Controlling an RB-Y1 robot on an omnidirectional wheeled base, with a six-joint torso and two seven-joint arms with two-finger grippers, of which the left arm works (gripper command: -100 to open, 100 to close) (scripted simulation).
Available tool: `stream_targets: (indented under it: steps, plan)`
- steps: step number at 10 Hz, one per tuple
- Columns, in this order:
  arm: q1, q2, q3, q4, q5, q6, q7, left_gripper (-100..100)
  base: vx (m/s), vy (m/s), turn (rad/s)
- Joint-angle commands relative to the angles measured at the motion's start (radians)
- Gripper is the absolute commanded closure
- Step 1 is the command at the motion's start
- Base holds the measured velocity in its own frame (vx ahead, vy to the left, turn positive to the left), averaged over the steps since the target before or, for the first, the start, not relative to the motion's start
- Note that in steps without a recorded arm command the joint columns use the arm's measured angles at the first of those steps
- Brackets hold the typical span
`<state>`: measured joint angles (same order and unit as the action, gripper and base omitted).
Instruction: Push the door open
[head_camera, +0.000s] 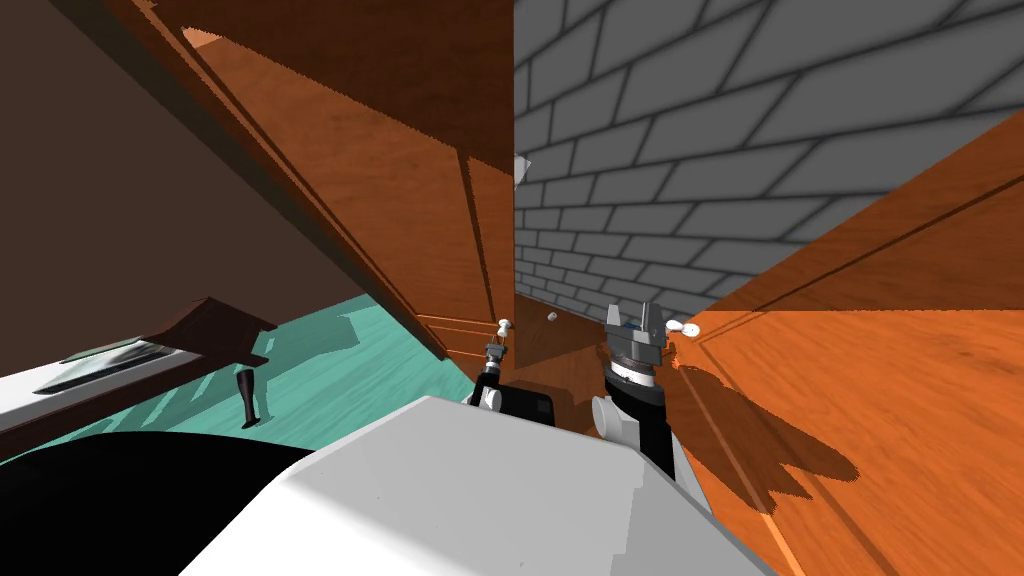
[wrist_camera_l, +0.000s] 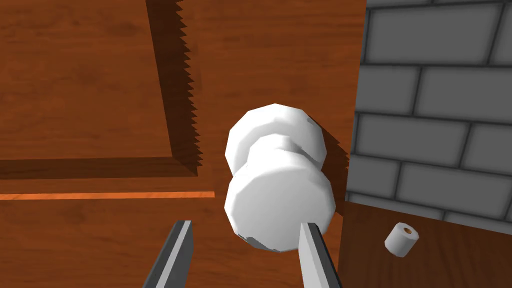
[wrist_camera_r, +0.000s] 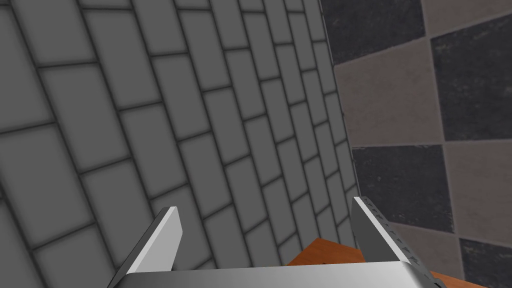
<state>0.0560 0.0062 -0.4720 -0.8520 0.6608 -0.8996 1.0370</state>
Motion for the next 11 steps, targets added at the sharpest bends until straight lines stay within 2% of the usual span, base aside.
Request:
stream_targets:
  steps: [1, 5, 6, 7, 8, 9, 10, 11]
  plan:
    - [0.001, 0.001, 0.000, -0.001, 0.000, 0.001, -0.001, 100, -0.027, -0.001, 0.001]
    - [0.001, 0.001, 0.000, -0.001, 0.000, 0.001, -0.001, 100, -0.013, 0.000, -0.001]
    - [0.005, 0.028, -0.010, -0.009, 0.003, 0.004, 0.003, -100, -0.110, -0.002, -0.001]
    - [0.007, 0.028, -0.015, -0.014, 0.004, 0.006, 0.006, -100, -0.228, 0.000, 0.001]
    - [0.010, 0.018, -0.020, -0.018, 0.006, 0.008, 0.008, -100, -0.212, 0.009, -0.001]
    - [0.013, -0.008, -0.027, -0.024, 0.008, 0.011, 0.011, -100, -0.200, 0.003, -0.004]
    - [0.014, -0.025, -0.029, -0.026, 0.009, 0.012, 0.012, -100, -0.167, 0.005, -0.001]
    - [0.024, -0.010, -0.027, -0.046, 0.008, 0.020, 0.004, -100, -0.070, 0.003, -0.004]
